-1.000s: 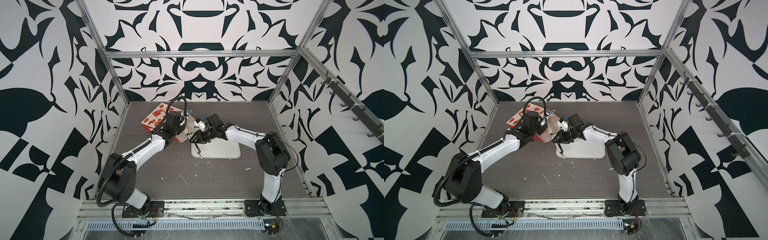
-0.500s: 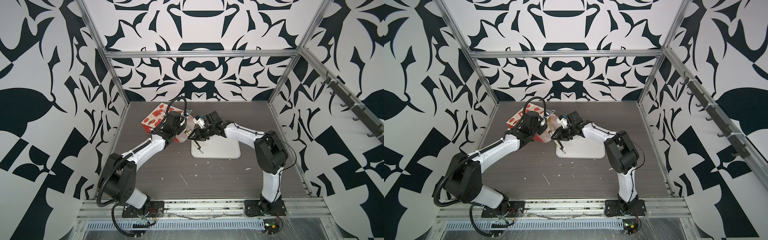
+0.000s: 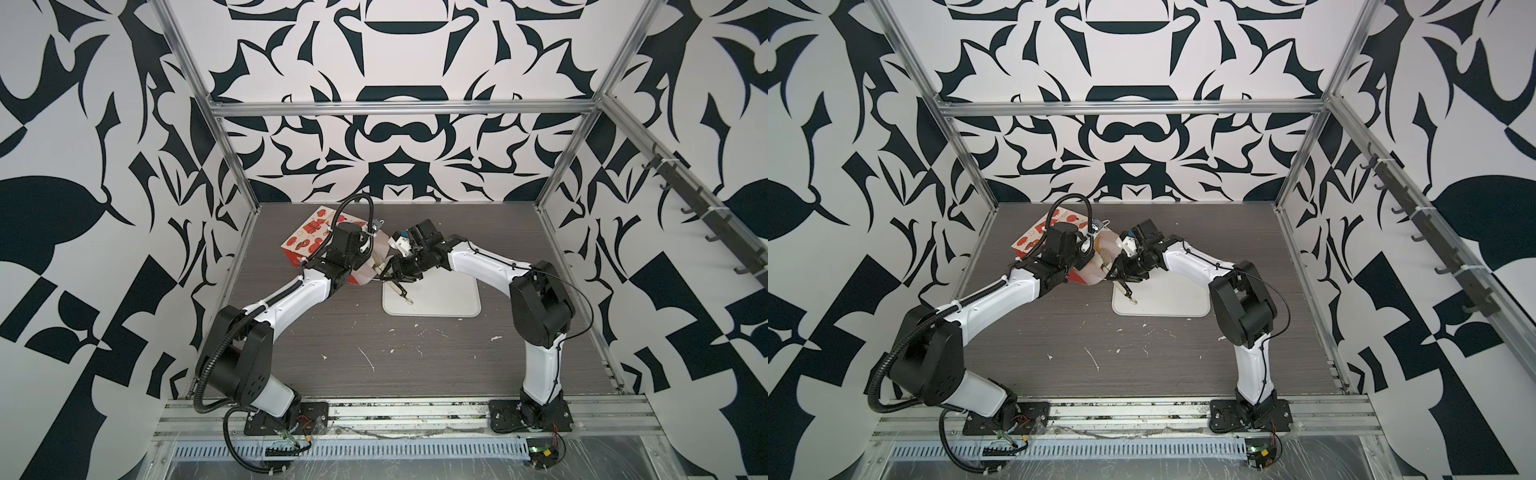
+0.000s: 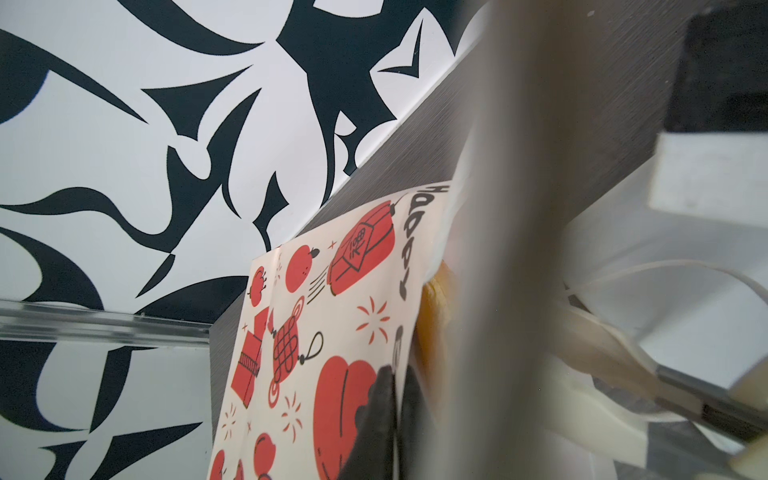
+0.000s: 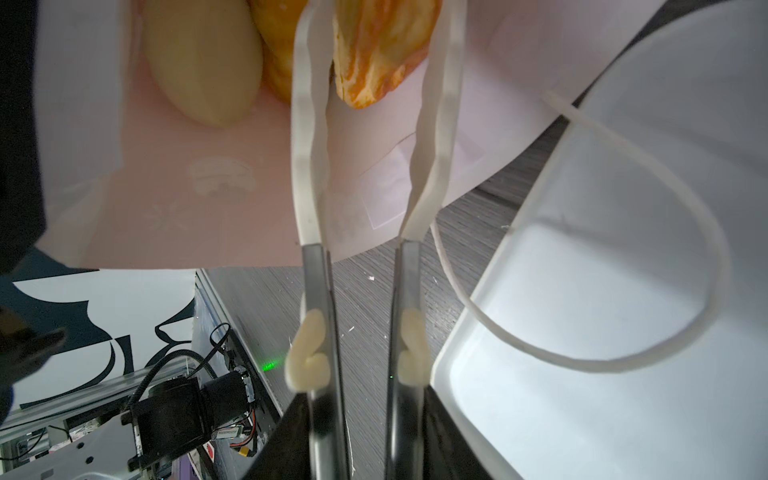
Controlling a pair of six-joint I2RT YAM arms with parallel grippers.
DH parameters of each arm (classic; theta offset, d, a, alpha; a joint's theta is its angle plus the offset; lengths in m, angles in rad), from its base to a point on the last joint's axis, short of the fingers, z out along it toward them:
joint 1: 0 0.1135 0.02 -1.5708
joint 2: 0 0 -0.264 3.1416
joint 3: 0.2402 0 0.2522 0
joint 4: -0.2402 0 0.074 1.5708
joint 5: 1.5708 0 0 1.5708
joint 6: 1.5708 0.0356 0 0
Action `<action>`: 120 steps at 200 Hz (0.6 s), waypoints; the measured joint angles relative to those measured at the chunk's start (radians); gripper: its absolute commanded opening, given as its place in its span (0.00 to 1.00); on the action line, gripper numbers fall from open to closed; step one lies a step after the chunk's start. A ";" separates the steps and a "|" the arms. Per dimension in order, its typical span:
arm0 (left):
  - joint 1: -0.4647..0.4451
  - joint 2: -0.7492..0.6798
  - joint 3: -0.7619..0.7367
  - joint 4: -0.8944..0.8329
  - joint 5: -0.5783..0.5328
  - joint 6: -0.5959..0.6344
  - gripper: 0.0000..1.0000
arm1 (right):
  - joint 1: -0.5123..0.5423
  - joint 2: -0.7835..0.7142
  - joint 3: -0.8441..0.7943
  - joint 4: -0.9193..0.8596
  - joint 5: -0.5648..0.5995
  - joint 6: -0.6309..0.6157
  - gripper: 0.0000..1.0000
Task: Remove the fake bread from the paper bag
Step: 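Lift the tongs with the right gripper and insert them into the bag opening, then pinch the golden pastry inside the bag with the tongs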
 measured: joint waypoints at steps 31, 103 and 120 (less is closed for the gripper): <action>0.000 0.001 0.000 0.000 0.000 0.000 0.07 | 0.000 0.000 0.033 -0.018 0.002 0.009 0.45; 0.000 0.001 -0.004 0.003 0.000 0.000 0.07 | 0.000 0.029 0.119 -0.061 0.010 0.010 0.45; 0.000 0.001 -0.005 0.005 0.000 0.000 0.07 | 0.000 0.047 0.131 -0.083 0.019 0.006 0.45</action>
